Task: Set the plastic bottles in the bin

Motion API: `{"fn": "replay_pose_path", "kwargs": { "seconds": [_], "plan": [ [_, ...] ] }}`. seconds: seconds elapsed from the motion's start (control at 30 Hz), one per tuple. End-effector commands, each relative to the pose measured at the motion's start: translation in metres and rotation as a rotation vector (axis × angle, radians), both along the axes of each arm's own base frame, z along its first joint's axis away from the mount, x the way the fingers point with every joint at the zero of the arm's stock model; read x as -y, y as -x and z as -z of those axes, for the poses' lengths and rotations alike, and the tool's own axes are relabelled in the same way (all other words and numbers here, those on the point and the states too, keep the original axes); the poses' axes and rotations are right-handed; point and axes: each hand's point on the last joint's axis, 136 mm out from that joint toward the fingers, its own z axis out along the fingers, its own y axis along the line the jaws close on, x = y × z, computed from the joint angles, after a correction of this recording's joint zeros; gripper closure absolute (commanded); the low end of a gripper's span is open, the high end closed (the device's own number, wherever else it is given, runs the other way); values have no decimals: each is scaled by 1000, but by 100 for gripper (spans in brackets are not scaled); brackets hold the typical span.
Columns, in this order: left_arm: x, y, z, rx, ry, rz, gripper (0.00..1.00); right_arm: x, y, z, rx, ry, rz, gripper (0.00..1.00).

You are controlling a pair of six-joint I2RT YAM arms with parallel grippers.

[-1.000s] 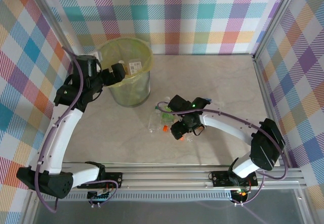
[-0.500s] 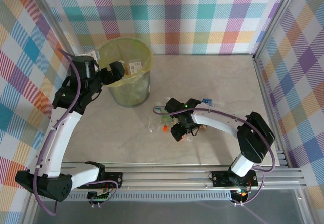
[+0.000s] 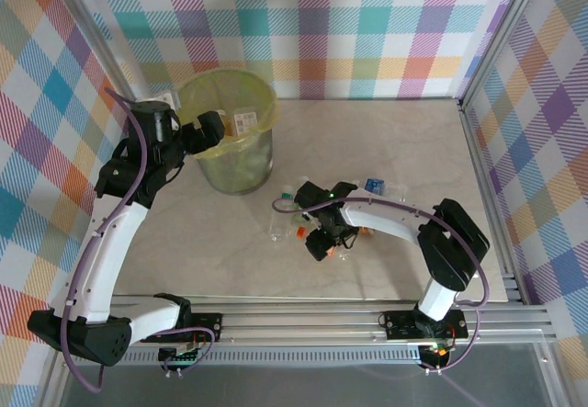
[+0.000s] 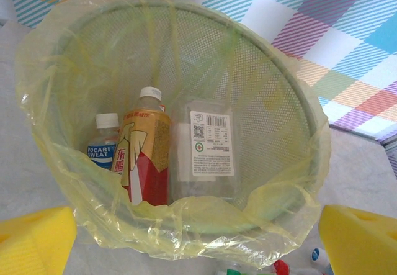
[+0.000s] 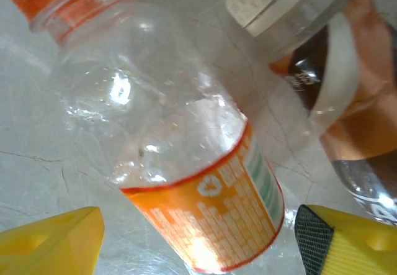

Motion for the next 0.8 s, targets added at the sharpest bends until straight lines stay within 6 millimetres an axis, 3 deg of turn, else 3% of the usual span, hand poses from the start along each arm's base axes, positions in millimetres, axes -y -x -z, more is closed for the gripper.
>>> {"fn": "replay_pose_path", "kwargs": {
  "seconds": [0.0, 0.5, 0.77],
  "plan": [
    [-7, 1, -1, 10, -2, -25, 0, -1, 13, 8, -50, 6, -34, 20],
    [-9, 5, -4, 16, -2, -29, 0, -2, 26, 34, -96, -1, -38, 21],
    [-11, 10, -9, 32, 0, -33, 0, -6, 28, 24, -80, -38, -57, 41]
  ]
}}
